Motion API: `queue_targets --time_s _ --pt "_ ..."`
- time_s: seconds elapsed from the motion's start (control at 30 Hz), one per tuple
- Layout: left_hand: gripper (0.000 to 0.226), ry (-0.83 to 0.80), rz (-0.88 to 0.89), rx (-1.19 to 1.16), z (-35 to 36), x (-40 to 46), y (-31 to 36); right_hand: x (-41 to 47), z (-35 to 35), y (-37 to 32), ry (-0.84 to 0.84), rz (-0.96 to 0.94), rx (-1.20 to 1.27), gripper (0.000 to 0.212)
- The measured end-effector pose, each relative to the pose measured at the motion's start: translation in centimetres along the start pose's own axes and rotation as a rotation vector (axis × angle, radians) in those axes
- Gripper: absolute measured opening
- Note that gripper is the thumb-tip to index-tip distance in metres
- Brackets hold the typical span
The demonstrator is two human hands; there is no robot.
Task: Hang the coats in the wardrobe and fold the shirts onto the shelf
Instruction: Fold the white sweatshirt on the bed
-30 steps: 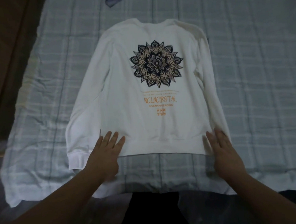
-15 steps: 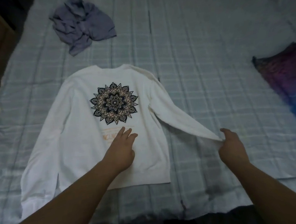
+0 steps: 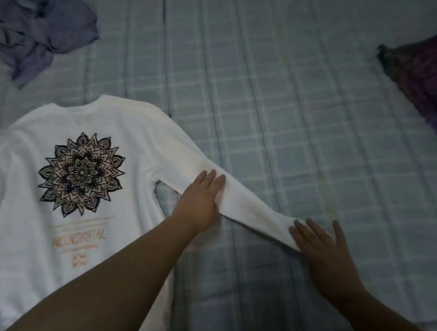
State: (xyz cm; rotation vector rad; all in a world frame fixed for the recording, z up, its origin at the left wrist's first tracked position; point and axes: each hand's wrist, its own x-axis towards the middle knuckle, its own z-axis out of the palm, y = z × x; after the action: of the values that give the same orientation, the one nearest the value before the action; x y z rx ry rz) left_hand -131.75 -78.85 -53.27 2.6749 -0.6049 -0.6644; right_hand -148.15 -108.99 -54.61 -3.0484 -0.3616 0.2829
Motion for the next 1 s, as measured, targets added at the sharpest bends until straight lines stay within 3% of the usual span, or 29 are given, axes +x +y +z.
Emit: queue_targets --time_s 0.07,0.13,0.23,0.3,0.37,0.43,0.53,0.63,0.73,0.83,0.93,1.0 --pt "0.074 -0.076 -0.033 0.016 1.4 0.8 0.7 -1.2 2.3 -0.2 -0.114 -0.03 0.051 0.074" --pt "0.066 -0.024 -0.053 -0.009 1.9 1.1 1.5 -2.0 3.2 -0.5 -0.141 -0.024 0.13 0.068" --pt "0.044 0.25 0.065 -0.008 2.1 2.0 2.2 -0.8 2.9 -0.2 0.064 0.124 0.314 0.048" --pt "0.035 0.286 0.133 0.034 1.9 3.4 2.7 0.4 2.8 0.5 0.177 0.366 0.413 0.044" --pt "0.031 0.202 0.154 0.054 1.7 5.1 3.4 1.1 2.3 1.0 0.1 0.549 0.386 0.039" --pt "0.031 0.016 0.14 0.064 1.5 6.5 4.0 1.2 2.1 1.2 -0.041 0.637 0.307 0.027" --pt "0.033 -0.248 0.053 0.167 0.9 8.0 5.1 1.6 1.5 1.6 -0.147 0.708 0.454 0.013" --pt "0.038 -0.374 -0.034 0.17 -0.2 8.7 6.6 2.0 0.4 3.1 -0.112 0.865 0.726 0.009" --pt "0.04 -0.457 -0.022 0.225 -1.2 9.2 8.4 1.6 -1.2 4.8 0.103 0.866 0.941 0.012" --pt "0.027 -0.298 0.037 0.208 -2.0 10.4 9.6 1.3 -2.5 5.8 0.268 0.931 1.079 0.02" --pt "0.018 0.0 0.023 0.083 -1.4 12.1 10.7 1.9 -3.0 7.2 0.393 0.941 1.038 0.023" --pt "0.017 0.11 0.008 0.047 -0.1 12.9 11.4 2.9 -2.8 8.2 0.403 0.953 0.951 0.024"
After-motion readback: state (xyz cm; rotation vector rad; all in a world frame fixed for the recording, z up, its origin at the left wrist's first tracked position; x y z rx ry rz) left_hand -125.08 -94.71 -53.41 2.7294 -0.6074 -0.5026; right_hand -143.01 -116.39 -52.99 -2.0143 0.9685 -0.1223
